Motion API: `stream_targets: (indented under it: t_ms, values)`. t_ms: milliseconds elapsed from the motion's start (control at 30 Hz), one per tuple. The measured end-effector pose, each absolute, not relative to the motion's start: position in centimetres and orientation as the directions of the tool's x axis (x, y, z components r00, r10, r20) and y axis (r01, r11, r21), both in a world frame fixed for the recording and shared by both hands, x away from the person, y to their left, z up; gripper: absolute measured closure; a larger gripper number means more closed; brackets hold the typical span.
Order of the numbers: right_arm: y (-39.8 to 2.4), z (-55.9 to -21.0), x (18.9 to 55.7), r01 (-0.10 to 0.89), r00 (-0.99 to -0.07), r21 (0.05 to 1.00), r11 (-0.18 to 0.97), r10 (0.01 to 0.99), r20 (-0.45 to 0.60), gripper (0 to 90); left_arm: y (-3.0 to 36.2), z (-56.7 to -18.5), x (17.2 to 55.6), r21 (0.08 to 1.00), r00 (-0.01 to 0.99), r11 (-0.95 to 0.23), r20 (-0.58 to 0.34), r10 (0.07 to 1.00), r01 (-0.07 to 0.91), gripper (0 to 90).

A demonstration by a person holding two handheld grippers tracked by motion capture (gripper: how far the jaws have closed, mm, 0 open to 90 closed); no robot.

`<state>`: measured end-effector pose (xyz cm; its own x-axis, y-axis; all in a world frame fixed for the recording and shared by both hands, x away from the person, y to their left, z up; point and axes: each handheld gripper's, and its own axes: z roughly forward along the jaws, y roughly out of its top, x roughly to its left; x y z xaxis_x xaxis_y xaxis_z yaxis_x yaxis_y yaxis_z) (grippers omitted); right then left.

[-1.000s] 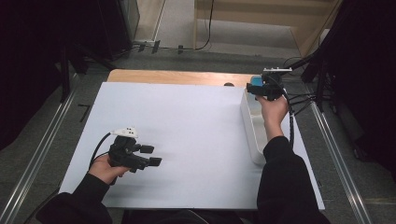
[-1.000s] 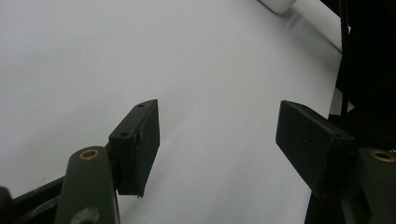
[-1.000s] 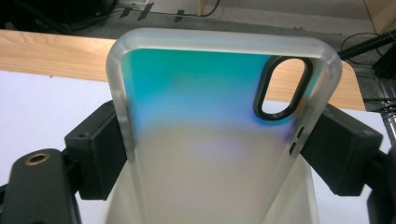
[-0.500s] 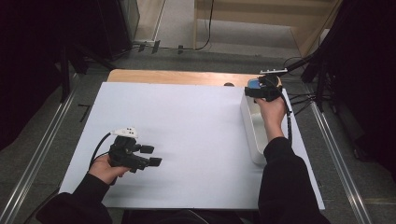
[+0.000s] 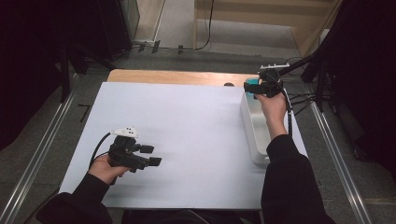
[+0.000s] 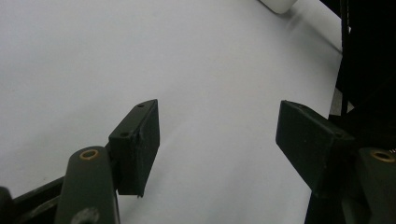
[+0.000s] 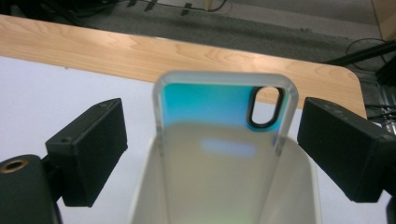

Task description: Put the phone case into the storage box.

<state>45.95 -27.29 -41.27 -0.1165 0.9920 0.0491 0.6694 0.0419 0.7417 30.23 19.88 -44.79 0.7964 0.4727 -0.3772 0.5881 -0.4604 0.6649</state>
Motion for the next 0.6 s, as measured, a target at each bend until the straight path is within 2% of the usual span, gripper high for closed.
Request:
stream_targets:
  t_ms: [267, 600]
  values:
    - [-27.0, -40.0, 45.5, 0.680, -0.170, 0.732, 0.046, 0.981, 0.097, 7.2, 19.9, -44.8, 30.3, 0.660, 0.793, -0.461, -0.381, 0.475, 0.593, 30.1]
    - [-27.1, -38.9, 44.5, 0.662, -0.297, 0.745, 0.083, 0.942, 0.159, 7.7, 20.0, -44.8, 30.3, 0.666, 0.792, -0.451, -0.385, 0.474, 0.594, 30.1]
